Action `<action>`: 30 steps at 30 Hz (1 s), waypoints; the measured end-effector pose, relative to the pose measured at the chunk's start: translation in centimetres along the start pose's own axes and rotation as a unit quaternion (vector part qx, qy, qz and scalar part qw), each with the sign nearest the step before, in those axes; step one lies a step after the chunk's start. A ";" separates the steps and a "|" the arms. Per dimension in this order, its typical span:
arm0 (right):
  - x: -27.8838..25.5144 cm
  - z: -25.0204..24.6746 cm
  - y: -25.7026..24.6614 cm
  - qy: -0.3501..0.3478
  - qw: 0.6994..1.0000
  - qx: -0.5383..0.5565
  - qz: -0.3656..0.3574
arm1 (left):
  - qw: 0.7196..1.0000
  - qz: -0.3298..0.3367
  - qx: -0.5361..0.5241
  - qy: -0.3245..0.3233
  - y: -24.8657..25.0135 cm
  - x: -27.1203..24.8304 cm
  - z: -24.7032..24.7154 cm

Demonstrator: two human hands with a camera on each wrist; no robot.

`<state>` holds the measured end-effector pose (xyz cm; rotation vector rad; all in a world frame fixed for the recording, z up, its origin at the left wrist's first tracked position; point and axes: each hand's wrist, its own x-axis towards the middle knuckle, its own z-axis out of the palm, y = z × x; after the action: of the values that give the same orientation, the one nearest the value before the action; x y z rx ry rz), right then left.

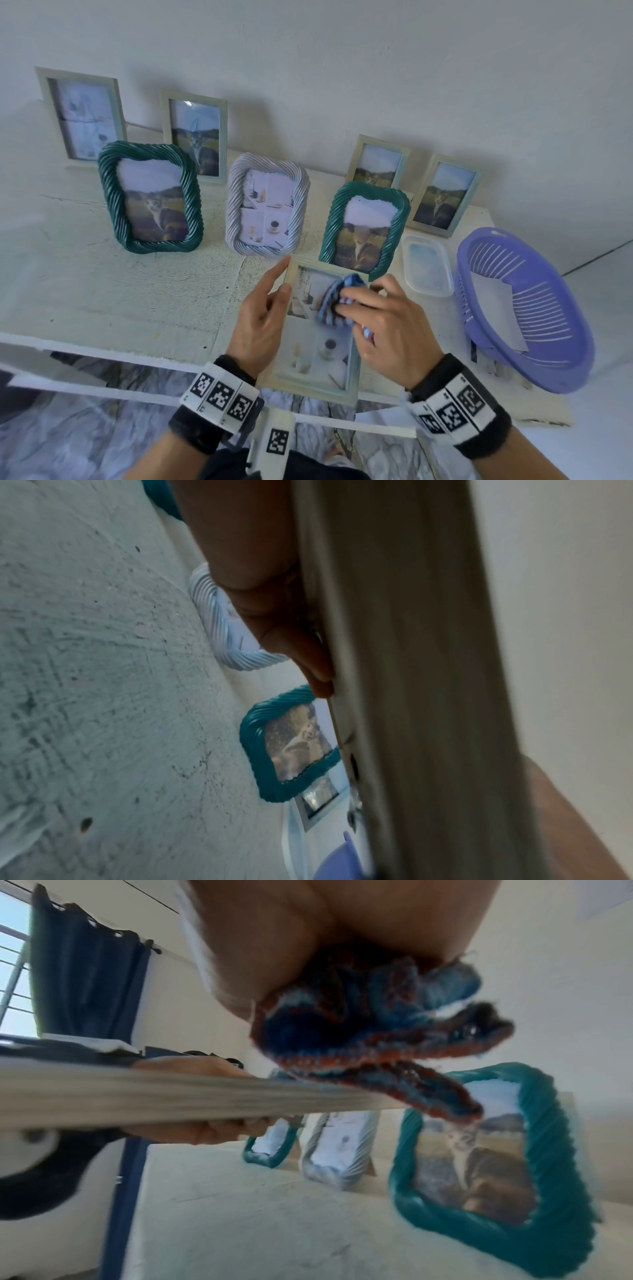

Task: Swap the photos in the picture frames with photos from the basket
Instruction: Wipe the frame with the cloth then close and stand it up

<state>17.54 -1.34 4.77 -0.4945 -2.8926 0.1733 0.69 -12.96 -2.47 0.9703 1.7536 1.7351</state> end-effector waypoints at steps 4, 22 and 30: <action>-1.6 1.2 -3.0 -0.038 0.996 0.022 -0.073 | 1.000 0.007 0.007 0.010 -0.2 0.0 -0.3; 0.6 2.1 -3.5 -0.070 0.995 -0.042 0.062 | 0.999 0.016 0.025 0.027 -0.9 -0.3 0.3; 0.9 2.4 -3.8 -0.062 0.993 -0.007 0.101 | 0.999 0.021 0.037 0.031 -1.1 0.2 -0.2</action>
<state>15.02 -4.79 3.18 -0.8060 -2.9608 0.2208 0.29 -12.88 -3.51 1.0006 1.8600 1.7547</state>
